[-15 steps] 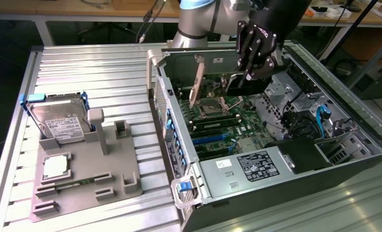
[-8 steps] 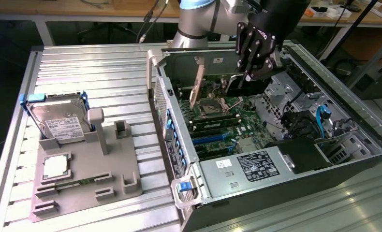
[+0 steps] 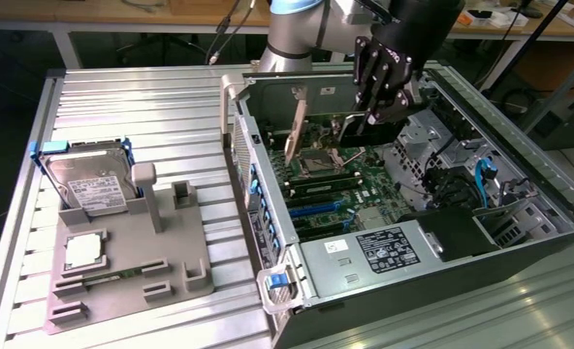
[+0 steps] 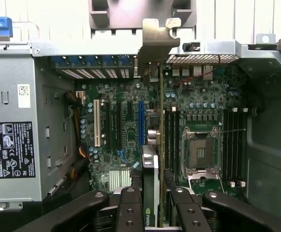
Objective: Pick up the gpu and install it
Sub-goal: 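Insert the gpu into the slot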
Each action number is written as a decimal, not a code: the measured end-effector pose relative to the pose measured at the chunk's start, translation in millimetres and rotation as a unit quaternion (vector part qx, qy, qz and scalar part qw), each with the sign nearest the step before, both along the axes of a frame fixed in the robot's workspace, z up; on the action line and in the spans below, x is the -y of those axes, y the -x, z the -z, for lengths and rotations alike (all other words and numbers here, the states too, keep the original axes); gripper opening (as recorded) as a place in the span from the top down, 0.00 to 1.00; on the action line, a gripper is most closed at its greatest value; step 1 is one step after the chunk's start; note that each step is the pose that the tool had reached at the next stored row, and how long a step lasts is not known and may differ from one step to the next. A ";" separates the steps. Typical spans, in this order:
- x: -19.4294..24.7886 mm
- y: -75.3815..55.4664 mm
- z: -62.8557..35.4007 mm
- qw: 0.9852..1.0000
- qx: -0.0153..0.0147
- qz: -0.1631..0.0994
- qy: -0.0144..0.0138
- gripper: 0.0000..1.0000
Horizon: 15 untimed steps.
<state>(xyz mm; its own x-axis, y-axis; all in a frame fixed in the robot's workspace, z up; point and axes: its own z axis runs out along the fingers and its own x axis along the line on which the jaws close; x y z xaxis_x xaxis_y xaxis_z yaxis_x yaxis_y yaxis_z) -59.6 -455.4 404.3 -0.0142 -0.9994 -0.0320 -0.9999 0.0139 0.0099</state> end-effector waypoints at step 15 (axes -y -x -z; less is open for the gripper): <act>-6.8 0.0 17.3 1.000 0.000 0.000 0.000 0.73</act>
<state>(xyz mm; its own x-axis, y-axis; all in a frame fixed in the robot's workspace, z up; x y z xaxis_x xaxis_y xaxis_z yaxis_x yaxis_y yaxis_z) -59.6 -448.6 387.0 -0.0143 -0.9994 -0.0318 -0.9999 0.0140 0.0100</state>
